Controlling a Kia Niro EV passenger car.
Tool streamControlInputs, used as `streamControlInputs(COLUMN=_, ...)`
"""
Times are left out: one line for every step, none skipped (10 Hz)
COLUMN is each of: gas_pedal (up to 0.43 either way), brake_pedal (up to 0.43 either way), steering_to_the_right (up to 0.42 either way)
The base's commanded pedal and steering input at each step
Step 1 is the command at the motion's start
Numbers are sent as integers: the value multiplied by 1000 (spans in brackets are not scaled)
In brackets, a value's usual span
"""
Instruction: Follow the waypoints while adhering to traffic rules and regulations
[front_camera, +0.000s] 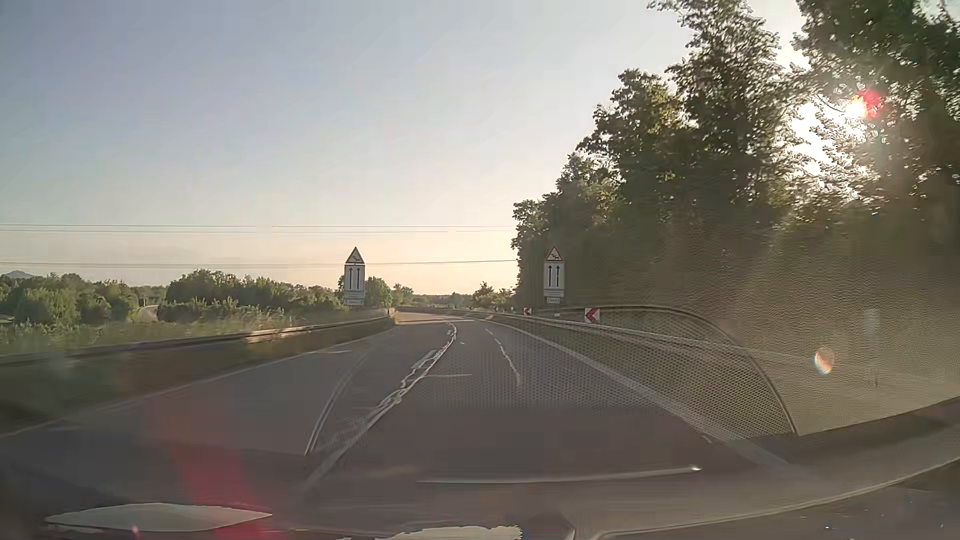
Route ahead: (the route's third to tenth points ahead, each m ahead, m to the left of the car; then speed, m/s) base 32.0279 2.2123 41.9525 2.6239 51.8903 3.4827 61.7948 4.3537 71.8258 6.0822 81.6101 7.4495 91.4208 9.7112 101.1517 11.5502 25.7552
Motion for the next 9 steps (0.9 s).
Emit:
streamControlInputs(gas_pedal=0, brake_pedal=0, steering_to_the_right=-15)
streamControlInputs(gas_pedal=0, brake_pedal=0, steering_to_the_right=-15)
streamControlInputs(gas_pedal=0, brake_pedal=0, steering_to_the_right=-15)
streamControlInputs(gas_pedal=0, brake_pedal=0, steering_to_the_right=-15)
streamControlInputs(gas_pedal=0, brake_pedal=0, steering_to_the_right=-15)
streamControlInputs(gas_pedal=0, brake_pedal=0, steering_to_the_right=-15)
streamControlInputs(gas_pedal=0, brake_pedal=0, steering_to_the_right=-15)
streamControlInputs(gas_pedal=0, brake_pedal=0, steering_to_the_right=-15)
streamControlInputs(gas_pedal=0, brake_pedal=0, steering_to_the_right=-16)
